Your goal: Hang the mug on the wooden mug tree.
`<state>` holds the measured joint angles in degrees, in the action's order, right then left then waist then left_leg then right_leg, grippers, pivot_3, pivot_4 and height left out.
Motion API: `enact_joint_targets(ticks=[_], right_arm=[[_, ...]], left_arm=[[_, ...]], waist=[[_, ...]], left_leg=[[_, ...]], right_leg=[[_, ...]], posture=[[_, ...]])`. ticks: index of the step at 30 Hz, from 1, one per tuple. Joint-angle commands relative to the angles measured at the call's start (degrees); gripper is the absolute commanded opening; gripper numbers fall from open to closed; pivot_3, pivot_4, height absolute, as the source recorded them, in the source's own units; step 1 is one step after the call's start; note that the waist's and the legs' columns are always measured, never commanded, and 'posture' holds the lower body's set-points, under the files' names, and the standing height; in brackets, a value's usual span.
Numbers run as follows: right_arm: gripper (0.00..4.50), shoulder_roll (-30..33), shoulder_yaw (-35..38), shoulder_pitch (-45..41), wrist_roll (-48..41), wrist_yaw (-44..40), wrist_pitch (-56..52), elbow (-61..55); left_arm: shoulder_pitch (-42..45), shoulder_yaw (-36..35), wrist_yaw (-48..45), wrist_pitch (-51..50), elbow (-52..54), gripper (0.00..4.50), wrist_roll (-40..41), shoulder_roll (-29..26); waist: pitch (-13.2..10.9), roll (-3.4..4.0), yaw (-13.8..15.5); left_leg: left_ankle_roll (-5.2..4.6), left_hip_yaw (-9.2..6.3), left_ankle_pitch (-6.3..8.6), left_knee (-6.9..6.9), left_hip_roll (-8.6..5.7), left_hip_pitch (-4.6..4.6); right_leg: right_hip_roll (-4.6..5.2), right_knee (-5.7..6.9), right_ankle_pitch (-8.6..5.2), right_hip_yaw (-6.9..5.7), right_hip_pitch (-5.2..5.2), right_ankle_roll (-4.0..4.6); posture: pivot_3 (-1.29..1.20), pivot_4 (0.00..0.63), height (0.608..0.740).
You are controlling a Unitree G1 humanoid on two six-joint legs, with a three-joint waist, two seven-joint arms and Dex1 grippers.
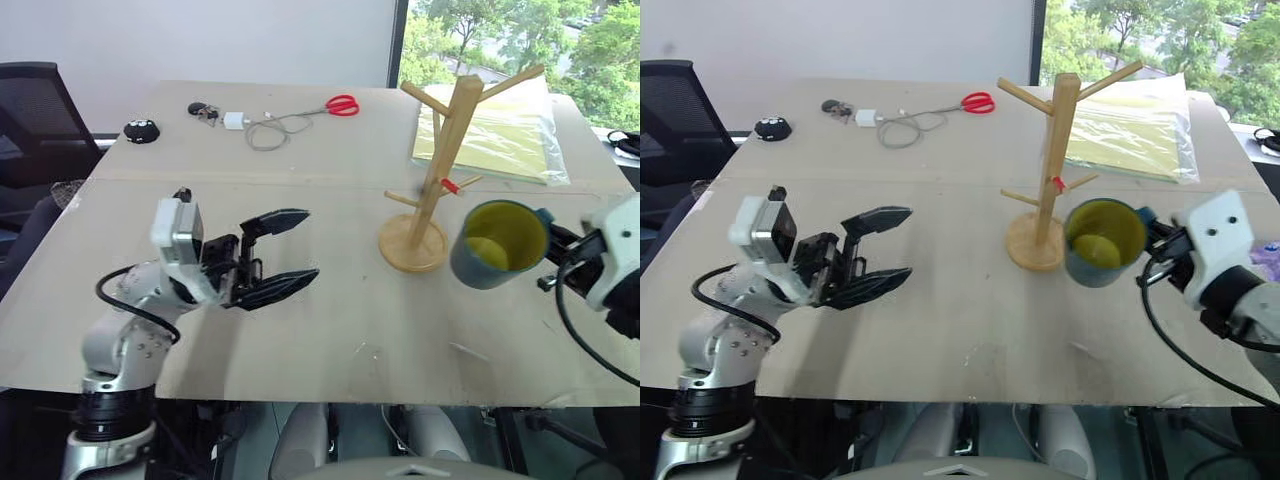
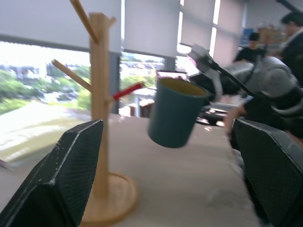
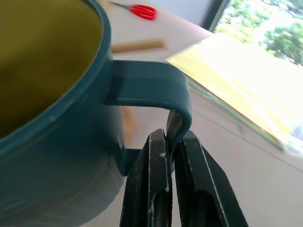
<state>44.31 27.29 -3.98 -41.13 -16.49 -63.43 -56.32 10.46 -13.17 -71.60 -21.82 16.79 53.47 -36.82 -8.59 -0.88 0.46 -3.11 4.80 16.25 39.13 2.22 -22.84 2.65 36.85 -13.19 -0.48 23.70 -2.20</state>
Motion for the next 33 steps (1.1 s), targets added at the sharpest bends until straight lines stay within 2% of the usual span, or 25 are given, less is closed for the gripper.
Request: enact_joint_targets(ticks=[1, 7, 12, 19, 26, 28, 30, 33], right_arm=[[0.04, 1.67, -1.24, -5.45, -4.44, 6.61, -6.66, -3.64], [0.04, 2.42, -6.69, -15.83, -11.83, 16.01, -13.60, -3.68], [0.04, 0.67, -8.68, -23.08, -14.93, 21.23, -19.96, -3.68], [0.04, -2.30, -12.96, -32.20, -13.21, 21.92, -28.79, -2.05], [0.04, -3.92, -19.57, -39.08, -11.82, 23.89, -29.07, 4.77], [0.04, -3.76, -23.75, -40.78, -10.04, 25.09, -29.07, 8.14], [0.04, -6.28, -24.64, -41.70, -9.01, 24.87, -29.07, 9.93], [0.91, -5.41, -24.81, -41.40, -7.80, 24.31, -29.07, 10.32]], left_arm=[[1.01, -1.52, -1.70, -0.96, -1.07, 4.50, 1.19, -1.30], [2.52, 0.01, -0.49, -2.66, 0.24, 4.50, 1.06, -0.89], [3.07, 0.54, 0.41, -3.74, 1.02, 4.50, 1.04, -0.40], [1.91, -0.72, 1.35, -5.70, 3.71, 4.50, 3.35, -0.28], [-1.75, -4.34, 2.51, -5.94, 4.83, 4.50, 4.23, -1.34], [-2.48, -4.67, 3.30, -5.71, 5.46, 4.50, 4.17, -0.91], [-3.01, -4.64, 3.99, -5.45, 6.11, 4.50, 4.16, -0.42], [-3.98, -4.45, 5.01, -5.14, 7.34, 4.50, 4.08, 0.40]], waist=[[0.00, 0.00, 0.20], [-0.05, -0.08, 0.23], [-0.05, -0.07, 0.12], [-0.05, -0.07, -0.08], [-0.07, -0.06, -1.17], [-0.07, -0.05, -1.28], [-0.07, -0.06, -1.30], [-0.07, -0.06, -1.19]], left_leg=[[0.00, 0.02, 0.00, 0.00, -0.01, 0.00], [0.04, 0.01, -0.03, 0.01, -0.06, -0.09], [0.04, 0.00, -0.03, -0.02, -0.03, -0.10], [0.05, 0.01, -0.03, -0.02, -0.02, -0.11], [0.05, 0.01, -0.03, -0.03, -0.02, -0.13], [0.07, 0.03, -0.05, -0.04, -0.02, -0.12], [0.07, 0.04, -0.05, -0.04, -0.02, -0.13], [0.08, 0.03, -0.05, -0.05, -0.02, -0.14]], right_leg=[[0.02, -0.01, 0.00, 0.01, 0.00, 0.00], [0.10, -0.06, 0.00, -0.01, 0.01, 0.00], [0.08, -0.06, 0.00, -0.03, 0.03, 0.00], [0.09, -0.06, 0.00, -0.02, 0.04, 0.00], [0.11, -0.06, 0.00, -0.05, 0.06, 0.00], [0.12, -0.06, 0.00, -0.04, 0.07, -0.01], [0.13, -0.06, 0.00, -0.04, 0.09, -0.01], [0.12, -0.06, 0.00, -0.04, 0.09, -0.01]], posture=[[0.00, 0.150, 0.740], [0.00, 0.150, 0.740], [0.00, 0.150, 0.740], [0.00, 0.150, 0.740], [0.00, 0.150, 0.740], [0.00, 0.150, 0.740], [0.00, 0.150, 0.740], [0.00, 0.150, 0.740]])
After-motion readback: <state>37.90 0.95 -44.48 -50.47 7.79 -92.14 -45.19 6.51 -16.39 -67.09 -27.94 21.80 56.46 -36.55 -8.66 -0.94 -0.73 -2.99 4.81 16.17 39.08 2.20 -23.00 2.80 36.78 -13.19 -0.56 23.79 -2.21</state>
